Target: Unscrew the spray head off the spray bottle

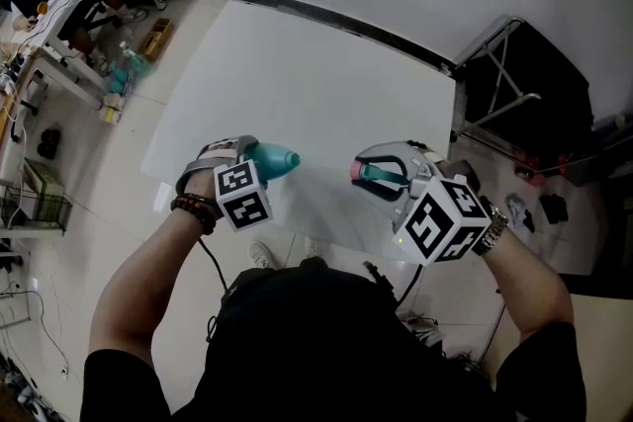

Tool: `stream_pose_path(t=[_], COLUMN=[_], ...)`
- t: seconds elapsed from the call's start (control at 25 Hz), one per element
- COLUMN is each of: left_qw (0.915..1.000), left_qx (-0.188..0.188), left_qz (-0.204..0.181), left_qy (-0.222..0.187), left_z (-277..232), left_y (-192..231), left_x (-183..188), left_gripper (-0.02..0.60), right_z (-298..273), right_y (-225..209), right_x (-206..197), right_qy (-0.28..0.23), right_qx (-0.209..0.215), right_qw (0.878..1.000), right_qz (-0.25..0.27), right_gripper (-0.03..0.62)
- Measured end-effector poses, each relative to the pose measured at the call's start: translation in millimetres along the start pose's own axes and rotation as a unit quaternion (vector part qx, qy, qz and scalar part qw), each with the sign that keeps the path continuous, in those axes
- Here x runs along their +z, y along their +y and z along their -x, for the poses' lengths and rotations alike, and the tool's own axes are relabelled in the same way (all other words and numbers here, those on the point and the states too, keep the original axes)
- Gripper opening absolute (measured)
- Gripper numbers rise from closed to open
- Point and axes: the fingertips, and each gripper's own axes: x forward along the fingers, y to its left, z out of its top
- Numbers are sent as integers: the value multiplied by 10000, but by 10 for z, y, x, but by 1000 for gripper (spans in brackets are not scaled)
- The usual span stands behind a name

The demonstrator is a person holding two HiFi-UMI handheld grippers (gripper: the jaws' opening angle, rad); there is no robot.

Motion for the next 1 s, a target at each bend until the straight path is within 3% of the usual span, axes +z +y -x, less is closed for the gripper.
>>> stream_pose_path(t=[0.24, 0.44, 0.8, 1.0], left_qw=[9997, 9963, 9810, 9645], left_qx=[31, 69, 45, 4], left_qz=[229, 816, 1577, 2132], left_qy=[109, -265, -1132, -1556], left_z=[-106, -164, -311, -459], left_y=[84, 147, 99, 117], left_x=[-151, -31, 368, 593], left_gripper=[390, 391, 393, 394], right_z=[74, 9, -541, -911], right_y=[10, -76, -263, -305], right_x=[-134, -402, -1066, -1376], right_qy=[-42, -65, 279, 515], right_qx=[-52, -383, -1435, -1870], right_qw=[9993, 9942, 9720, 9621], right_qz=[-357, -1001, -1840, -1917], right_gripper=[123, 123, 123, 123])
